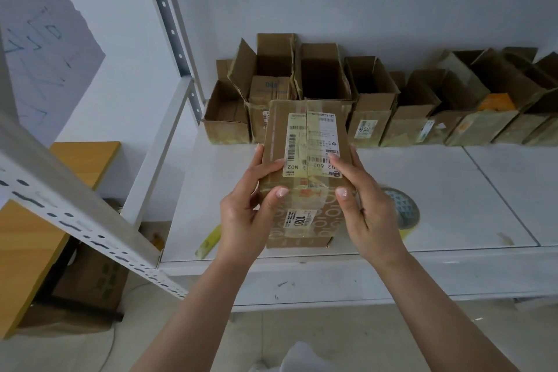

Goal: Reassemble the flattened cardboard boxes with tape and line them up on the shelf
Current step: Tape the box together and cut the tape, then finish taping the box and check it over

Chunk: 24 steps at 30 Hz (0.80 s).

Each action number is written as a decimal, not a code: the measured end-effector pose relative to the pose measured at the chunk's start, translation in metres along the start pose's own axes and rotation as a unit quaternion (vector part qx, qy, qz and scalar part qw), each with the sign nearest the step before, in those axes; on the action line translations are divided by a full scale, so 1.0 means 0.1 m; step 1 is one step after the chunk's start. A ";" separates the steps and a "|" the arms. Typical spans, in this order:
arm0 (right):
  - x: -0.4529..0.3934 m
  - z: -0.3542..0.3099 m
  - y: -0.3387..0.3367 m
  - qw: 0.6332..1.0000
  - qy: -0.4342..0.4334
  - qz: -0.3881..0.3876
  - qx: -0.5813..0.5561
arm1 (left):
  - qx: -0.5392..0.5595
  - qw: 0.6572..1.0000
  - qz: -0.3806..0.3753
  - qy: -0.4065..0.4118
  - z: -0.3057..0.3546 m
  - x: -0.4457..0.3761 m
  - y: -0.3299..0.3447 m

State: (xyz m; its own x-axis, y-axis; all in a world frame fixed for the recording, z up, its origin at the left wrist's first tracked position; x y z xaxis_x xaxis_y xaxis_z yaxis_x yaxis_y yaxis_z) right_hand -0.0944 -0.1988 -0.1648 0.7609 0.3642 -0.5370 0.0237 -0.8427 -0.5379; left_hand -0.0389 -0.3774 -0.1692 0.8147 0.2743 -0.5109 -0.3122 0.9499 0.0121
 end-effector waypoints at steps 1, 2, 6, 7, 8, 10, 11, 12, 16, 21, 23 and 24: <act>0.00 -0.02 0.00 1.000 -0.003 0.007 0.004 | -0.003 1.000 0.002 0.000 0.01 0.00 0.01; 0.00 -0.03 -0.01 1.000 -0.001 0.010 0.001 | -0.004 1.000 0.004 -0.003 0.02 0.01 0.02; -0.01 -0.02 -0.07 0.997 0.037 -0.029 -0.059 | 0.006 0.997 0.004 -0.071 0.08 0.00 -0.03; -0.04 -0.02 -0.10 0.994 0.052 -0.029 -0.090 | -0.005 0.996 0.005 -0.085 0.10 -0.01 -0.05; -0.09 -0.02 -0.14 0.991 0.067 -0.020 -0.118 | -0.027 0.995 0.009 -0.092 0.13 -0.01 -0.06; -0.27 0.01 -0.20 0.985 0.101 -0.001 -0.139 | -0.080 0.991 0.030 -0.099 0.20 -0.01 -0.06; -0.38 0.05 -0.21 0.984 0.118 -0.004 -0.136 | -0.111 0.988 0.041 -0.097 0.22 -0.02 -0.07; -0.51 0.10 -0.22 0.983 0.132 -0.015 -0.126 | -0.144 0.984 0.046 -0.091 0.24 -0.02 -0.07; -1.01 0.33 -0.17 0.981 0.164 -0.071 -0.071 | -0.272 0.960 0.032 -0.066 0.30 0.00 -0.04; -1.37 0.42 -0.10 0.954 0.235 -0.145 -0.117 | -0.298 0.945 0.035 -0.127 0.29 0.07 -0.03; -1.37 0.40 -0.14 0.954 0.221 -0.163 -0.122 | -0.270 0.952 0.035 -0.140 0.29 0.11 -0.01; -1.37 0.40 -0.17 0.958 0.209 -0.152 -0.124 | -0.259 0.955 0.041 -0.137 0.30 0.11 -0.02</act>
State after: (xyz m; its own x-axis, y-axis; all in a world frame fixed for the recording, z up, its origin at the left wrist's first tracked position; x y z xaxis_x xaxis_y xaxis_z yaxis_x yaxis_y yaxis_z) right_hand -0.2250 -0.2187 -0.1085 0.8862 0.4612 -0.0450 0.3996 -0.8097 -0.4297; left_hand -0.0149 -0.3717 -0.1491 0.8524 0.4408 -0.2813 -0.5224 0.7419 -0.4202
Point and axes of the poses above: each hand's wrist, its own x-axis away from the middle knuckle, its own y-axis out of the palm, z = x × y, the point moved 3 cm from there along -x, towards the middle knuckle, and after that the axes turned 6 degrees about x, right-handed, at the moved point
